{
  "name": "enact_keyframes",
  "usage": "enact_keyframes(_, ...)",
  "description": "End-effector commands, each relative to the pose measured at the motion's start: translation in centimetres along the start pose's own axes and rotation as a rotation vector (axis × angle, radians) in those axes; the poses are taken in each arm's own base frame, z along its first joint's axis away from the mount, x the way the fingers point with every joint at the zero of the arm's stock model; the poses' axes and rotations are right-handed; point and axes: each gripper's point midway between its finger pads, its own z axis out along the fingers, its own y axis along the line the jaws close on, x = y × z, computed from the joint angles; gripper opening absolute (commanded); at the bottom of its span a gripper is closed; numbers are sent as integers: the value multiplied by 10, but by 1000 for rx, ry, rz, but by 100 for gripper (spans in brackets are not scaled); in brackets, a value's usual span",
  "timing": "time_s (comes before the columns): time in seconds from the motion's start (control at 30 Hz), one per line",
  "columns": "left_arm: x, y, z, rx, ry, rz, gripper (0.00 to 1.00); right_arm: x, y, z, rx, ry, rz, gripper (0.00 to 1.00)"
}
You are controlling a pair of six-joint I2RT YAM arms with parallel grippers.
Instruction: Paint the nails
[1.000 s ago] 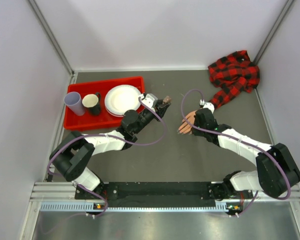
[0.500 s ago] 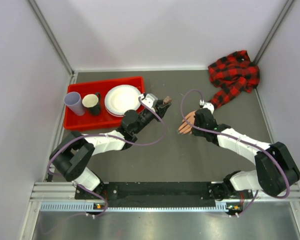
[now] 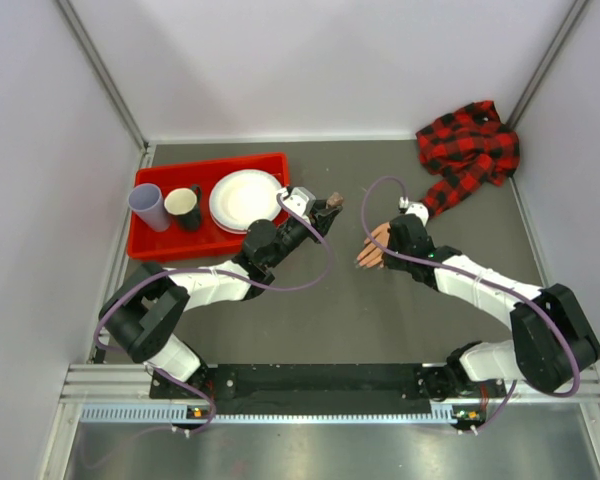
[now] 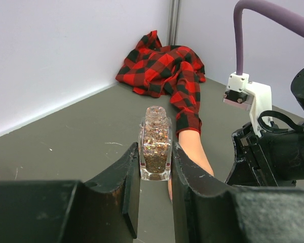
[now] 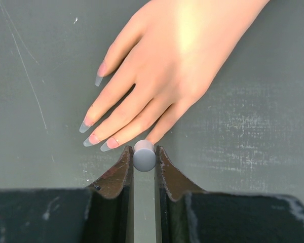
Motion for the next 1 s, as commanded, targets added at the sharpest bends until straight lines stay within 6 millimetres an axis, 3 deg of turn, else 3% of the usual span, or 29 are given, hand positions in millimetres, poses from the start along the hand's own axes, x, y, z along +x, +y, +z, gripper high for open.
enact_keyframes(0.0,-24,-1,2,13,-89,6,0,-21,9,-2,-4,-52,16,0)
enact_keyframes(0.97,-26,0,2,18,-91,0,0,-16,16,4,-26,-13,-15,0)
